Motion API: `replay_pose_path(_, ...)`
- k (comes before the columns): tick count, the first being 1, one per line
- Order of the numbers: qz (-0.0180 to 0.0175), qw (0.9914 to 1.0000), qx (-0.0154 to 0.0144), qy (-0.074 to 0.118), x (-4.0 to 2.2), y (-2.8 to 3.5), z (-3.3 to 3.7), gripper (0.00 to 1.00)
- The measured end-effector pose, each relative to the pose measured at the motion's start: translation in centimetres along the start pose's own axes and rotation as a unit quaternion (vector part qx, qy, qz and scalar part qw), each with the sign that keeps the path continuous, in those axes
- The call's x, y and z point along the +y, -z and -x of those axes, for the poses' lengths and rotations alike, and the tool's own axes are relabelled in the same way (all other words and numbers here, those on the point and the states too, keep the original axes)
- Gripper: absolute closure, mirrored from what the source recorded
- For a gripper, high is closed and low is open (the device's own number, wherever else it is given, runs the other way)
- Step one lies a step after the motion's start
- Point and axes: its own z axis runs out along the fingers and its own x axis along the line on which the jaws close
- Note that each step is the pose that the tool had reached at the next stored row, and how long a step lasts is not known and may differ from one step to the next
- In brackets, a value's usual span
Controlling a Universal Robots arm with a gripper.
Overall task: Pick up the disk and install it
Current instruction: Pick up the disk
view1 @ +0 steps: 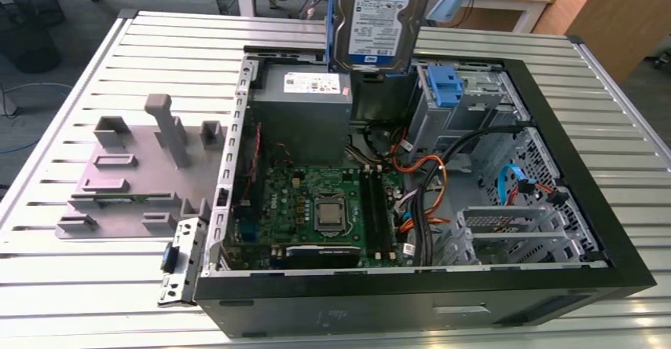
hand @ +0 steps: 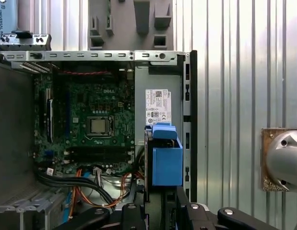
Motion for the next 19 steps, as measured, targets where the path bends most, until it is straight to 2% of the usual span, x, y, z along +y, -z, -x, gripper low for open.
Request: replay_pose_path(19, -0.0002, 0.99987, 0.0, -0.016, -0.15, -0.13, -2.13, 0.65)
